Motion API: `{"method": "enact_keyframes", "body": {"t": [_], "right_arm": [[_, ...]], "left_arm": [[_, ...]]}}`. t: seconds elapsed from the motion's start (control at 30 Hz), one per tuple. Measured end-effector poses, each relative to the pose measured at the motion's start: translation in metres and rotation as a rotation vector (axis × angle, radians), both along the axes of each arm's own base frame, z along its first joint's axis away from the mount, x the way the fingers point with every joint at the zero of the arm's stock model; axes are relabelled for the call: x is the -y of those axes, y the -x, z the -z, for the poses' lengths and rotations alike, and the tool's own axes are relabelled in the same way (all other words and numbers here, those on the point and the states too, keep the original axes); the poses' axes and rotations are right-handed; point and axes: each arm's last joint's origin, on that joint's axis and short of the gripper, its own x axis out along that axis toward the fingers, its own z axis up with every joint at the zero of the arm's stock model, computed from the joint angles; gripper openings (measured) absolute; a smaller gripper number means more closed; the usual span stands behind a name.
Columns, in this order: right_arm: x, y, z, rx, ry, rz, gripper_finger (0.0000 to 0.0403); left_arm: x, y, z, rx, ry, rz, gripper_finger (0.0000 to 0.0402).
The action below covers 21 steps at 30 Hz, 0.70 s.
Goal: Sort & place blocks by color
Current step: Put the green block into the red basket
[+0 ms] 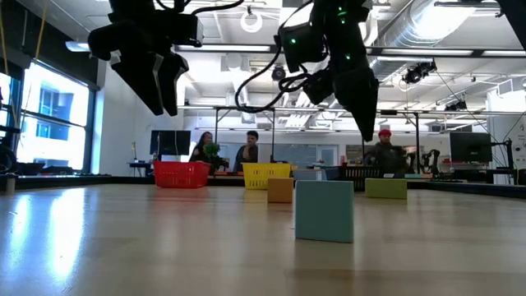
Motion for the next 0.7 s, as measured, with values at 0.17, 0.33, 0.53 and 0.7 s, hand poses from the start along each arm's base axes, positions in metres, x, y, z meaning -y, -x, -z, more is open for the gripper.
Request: {"method": "enact_keyframes", "body": {"t": [0.17,0.33,0.53,0.7], "right_arm": [[-0.009,0.009,0.025,-0.054,-0.011,-0.003,0.0183],[-0.015,0.013,0.045,-0.049,-0.006,0.001,0.0183],[-0.017,0.017,0.064,-0.015,0.005,-0.014,0.0183],[-0.017,0.022,0.077,-0.016,0.044,-0.021,0.0177]], "left_arm": [[0.000,0.000,0.000,-0.003,-0.004,0.012,0.0255],[0.000,0.000,0.000,-0.005,-0.007,0.023,0.0255],[0.000,0.000,0.000,-0.005,-0.008,0.023,0.0255],[0.000,0.000,0.000,-0.005,-0.009,0.022,0.0255]]}}
